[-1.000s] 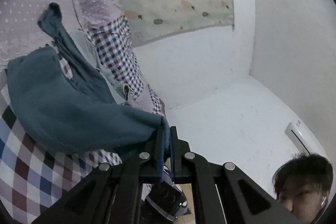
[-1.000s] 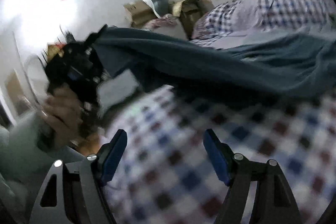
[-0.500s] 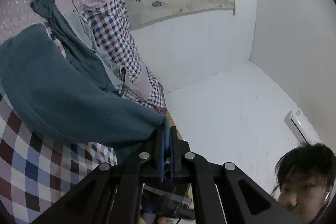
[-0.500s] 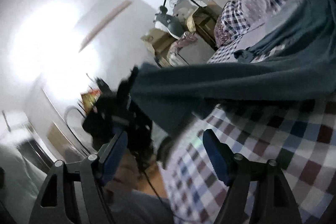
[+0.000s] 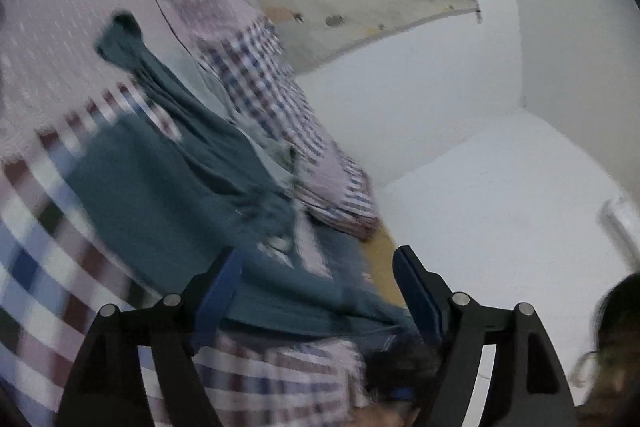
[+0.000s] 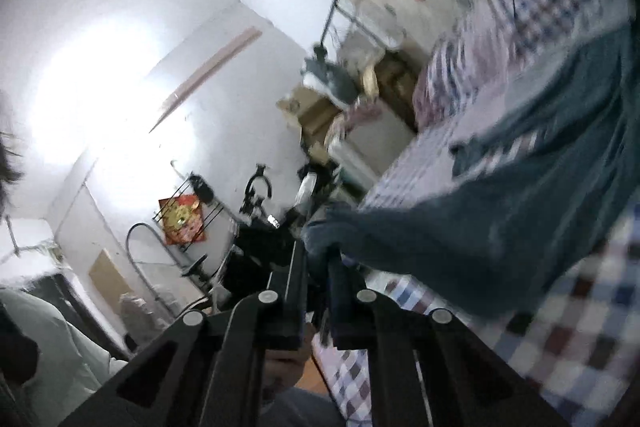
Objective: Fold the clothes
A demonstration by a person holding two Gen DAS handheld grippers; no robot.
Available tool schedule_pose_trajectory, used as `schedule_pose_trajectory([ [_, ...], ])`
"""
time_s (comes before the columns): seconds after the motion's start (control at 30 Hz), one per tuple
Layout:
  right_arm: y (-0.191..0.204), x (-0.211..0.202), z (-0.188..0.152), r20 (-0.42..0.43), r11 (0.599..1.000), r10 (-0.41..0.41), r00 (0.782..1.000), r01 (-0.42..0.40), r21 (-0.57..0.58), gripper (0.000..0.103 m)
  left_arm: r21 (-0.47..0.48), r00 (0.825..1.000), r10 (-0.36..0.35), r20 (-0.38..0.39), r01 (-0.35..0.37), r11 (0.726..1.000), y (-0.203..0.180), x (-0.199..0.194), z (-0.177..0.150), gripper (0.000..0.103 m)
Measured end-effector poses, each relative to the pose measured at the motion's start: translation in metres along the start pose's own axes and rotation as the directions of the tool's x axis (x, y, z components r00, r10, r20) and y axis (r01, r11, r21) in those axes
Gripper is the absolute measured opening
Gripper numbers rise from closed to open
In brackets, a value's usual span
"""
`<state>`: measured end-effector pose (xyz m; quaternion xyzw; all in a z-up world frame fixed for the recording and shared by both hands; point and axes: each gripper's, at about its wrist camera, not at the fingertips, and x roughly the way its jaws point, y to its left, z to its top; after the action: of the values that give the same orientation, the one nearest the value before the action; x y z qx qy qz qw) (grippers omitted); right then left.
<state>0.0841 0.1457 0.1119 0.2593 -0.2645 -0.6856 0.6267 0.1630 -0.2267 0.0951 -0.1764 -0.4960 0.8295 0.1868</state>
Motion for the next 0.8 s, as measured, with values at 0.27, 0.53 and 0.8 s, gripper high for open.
schedule_pose_trajectory([
  [0.27, 0.053, -0.113, 0.017, 0.237, 0.988, -0.106, 0.966, 0.129, -0.083, 0.007, -0.116, 0.970, 0.244, 0.013, -0.241, 0.964, 0.044, -0.005, 0.007, 0.082],
  [0.53, 0.108, -0.239, 0.014, 0.524, 0.907, -0.321, 0.789, 0.416, -0.072, 0.007, 0.046, 0.943, 0.302, -0.140, -0.298, 0.953, 0.031, 0.042, -0.012, 0.082],
  [0.8, 0.041, -0.326, -0.019, 0.362, 0.324, -0.910, 0.203, 0.893, 0.314, 0.009, 0.284, 0.883, 0.386, -0.268, -0.310, 0.907, 0.010, 0.120, -0.060, 0.082],
])
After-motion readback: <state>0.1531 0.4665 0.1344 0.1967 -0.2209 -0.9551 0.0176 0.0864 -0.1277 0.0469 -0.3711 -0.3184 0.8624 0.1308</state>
